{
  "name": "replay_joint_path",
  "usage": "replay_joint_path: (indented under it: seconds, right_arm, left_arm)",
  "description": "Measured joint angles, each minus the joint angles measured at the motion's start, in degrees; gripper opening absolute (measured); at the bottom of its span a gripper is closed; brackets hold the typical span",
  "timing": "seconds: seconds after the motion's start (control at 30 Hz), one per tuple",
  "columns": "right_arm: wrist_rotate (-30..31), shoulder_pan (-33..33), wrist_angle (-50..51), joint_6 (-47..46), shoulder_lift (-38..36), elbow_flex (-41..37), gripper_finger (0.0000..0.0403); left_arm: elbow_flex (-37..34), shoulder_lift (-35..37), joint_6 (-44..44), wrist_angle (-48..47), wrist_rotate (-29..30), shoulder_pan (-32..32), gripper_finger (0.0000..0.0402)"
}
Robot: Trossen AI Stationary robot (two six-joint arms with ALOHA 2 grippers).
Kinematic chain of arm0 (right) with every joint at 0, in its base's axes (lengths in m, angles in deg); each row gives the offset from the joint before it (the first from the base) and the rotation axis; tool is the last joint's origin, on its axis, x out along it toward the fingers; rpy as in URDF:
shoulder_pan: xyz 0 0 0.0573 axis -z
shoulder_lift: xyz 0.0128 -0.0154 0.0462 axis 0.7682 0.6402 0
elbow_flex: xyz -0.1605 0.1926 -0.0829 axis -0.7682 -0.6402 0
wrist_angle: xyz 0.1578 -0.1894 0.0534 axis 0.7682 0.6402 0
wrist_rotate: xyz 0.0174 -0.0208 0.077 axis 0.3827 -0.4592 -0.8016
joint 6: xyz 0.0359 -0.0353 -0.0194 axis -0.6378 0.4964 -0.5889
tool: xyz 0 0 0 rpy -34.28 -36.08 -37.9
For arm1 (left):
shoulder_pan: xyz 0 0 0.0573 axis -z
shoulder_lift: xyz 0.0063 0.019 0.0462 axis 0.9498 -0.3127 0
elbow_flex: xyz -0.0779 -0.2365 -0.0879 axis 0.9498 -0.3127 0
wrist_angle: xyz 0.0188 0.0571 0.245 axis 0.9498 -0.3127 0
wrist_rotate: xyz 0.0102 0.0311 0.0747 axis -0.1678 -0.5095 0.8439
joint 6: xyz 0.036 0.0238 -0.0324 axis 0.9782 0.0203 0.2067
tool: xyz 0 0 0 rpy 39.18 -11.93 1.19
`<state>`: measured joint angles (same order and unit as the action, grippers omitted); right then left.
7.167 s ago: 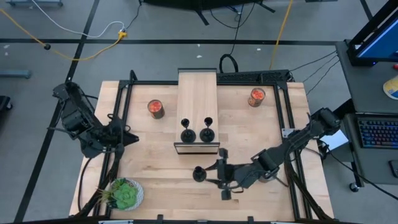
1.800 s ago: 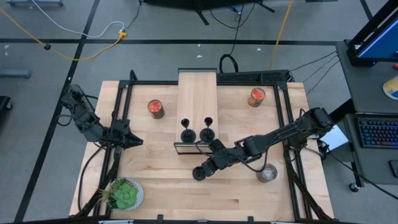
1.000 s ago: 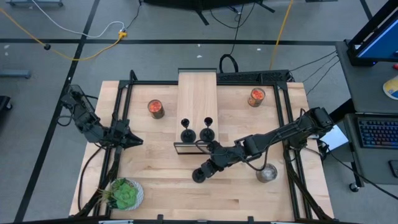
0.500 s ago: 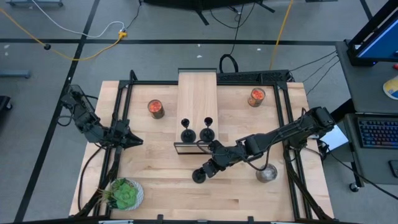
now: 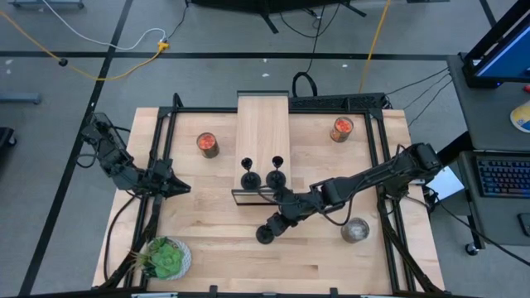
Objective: Pick & Place candle stick holders
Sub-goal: Put the black candle holder on the shelf
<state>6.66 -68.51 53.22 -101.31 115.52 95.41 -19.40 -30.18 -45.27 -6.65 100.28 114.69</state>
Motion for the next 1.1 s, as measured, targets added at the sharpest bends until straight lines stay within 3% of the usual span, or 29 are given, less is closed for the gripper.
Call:
replay_joint_path:
  seconds: [0.17,0.4,1.1]
  right_arm:
    - [-0.4,0.3,-0.2,-0.1,1.6,0.1,0.0088]
    - [-3.1,0.3,-0.2,-1.3,3.9,0.4,0.0066]
    - [-2.8,-0.2,6.4,-1.3,4.2,0.3,0.0030]
  left_arm:
    - [0.0,0.0,-0.2,0.0,0.1,0.0,0.0053]
    - [0.0,0.0,-0.5,0.0,0.1,0.0,0.0053]
    - [0.0,0.0,-1.5,0.0,0.4,0.0,0.0053]
